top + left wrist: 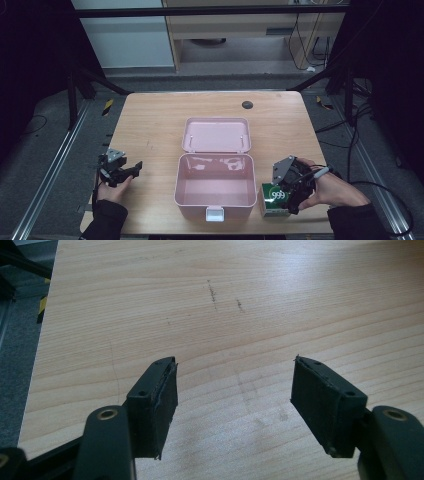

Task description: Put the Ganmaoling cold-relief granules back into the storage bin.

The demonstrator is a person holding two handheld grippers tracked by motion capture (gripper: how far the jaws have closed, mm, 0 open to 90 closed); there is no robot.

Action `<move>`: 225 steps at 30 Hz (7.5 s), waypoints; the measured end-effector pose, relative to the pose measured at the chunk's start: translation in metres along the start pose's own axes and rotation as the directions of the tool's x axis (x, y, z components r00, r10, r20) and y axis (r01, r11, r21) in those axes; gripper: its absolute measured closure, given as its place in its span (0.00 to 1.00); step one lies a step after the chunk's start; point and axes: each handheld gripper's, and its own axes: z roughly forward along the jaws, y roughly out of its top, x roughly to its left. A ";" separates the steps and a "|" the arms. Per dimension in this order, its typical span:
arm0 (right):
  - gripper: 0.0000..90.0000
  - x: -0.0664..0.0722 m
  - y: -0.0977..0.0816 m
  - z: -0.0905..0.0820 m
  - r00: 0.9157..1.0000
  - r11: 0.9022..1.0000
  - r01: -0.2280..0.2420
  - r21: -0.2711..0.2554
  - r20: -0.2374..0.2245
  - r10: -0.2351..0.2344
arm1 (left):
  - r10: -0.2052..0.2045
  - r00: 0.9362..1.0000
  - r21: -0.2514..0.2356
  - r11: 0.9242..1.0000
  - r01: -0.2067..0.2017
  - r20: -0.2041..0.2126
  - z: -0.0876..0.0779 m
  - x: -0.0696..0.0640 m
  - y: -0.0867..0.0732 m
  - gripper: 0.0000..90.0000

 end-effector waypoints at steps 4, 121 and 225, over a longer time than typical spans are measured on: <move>0.03 0.001 0.001 0.006 1.000 1.000 0.012 0.015 -0.016 -0.011 | -0.001 1.000 0.000 1.000 0.001 -0.001 0.000 0.000 0.000 0.38; 0.18 -0.008 0.094 -0.077 0.998 0.996 0.049 0.080 -0.035 -0.046 | 0.002 1.000 0.021 1.000 -0.002 -0.002 0.002 0.000 0.000 0.39; 0.16 -0.012 0.117 0.040 0.990 0.994 0.107 0.031 -0.091 -0.104 | 0.002 1.000 0.015 1.000 -0.002 -0.006 0.001 0.002 0.000 0.39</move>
